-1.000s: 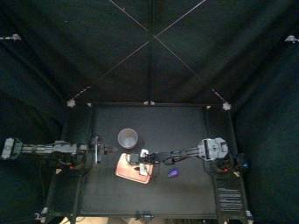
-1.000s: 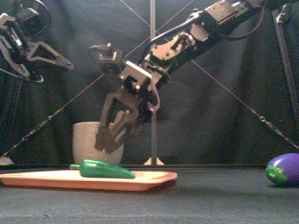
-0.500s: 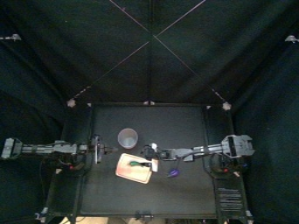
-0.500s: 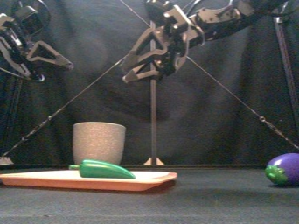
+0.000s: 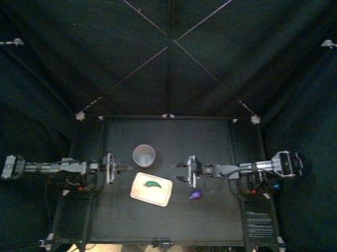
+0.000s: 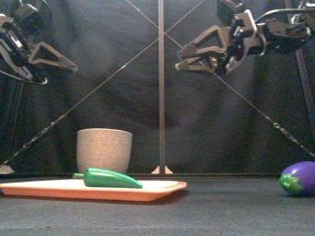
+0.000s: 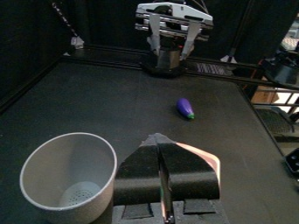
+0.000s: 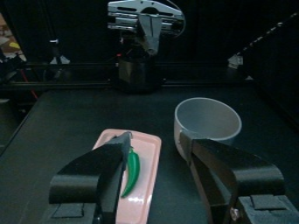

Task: Pick the green pepper then place it on the pink plate
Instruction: Drop green pepper on the pink plate and return to neutral

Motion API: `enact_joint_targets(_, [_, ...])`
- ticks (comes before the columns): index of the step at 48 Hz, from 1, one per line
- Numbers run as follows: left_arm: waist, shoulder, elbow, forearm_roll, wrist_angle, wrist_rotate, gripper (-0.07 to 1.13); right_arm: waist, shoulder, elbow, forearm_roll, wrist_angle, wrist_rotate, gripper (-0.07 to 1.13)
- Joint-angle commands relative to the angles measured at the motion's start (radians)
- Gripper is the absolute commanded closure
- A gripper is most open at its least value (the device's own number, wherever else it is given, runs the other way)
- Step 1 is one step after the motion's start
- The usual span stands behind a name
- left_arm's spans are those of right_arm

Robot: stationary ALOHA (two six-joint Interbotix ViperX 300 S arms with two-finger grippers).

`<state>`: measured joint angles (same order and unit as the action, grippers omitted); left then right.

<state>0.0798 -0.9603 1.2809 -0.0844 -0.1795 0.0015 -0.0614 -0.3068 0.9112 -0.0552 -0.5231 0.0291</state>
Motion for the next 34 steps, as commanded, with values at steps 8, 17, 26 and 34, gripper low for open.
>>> enact_joint_targets(8, [-0.002,0.000,-0.023,0.023,-0.055,0.002,0.98,-0.006,-0.132,0.086,0.005,-0.069,0.000,0.20])
enact_joint_targets(17, [-0.002,0.000,-0.023,0.031,-0.078,0.002,0.98,-0.006,-0.132,0.104,-0.002,-0.110,-0.006,0.20])
enact_joint_targets(26, [-0.002,0.000,-0.023,0.031,-0.083,0.002,0.98,-0.005,-0.115,0.098,-0.023,-0.110,-0.006,0.20])
enact_joint_targets(34, [-0.003,0.000,-0.025,0.031,-0.114,0.000,0.98,-0.003,-0.104,0.097,-0.032,-0.112,-0.002,0.20])
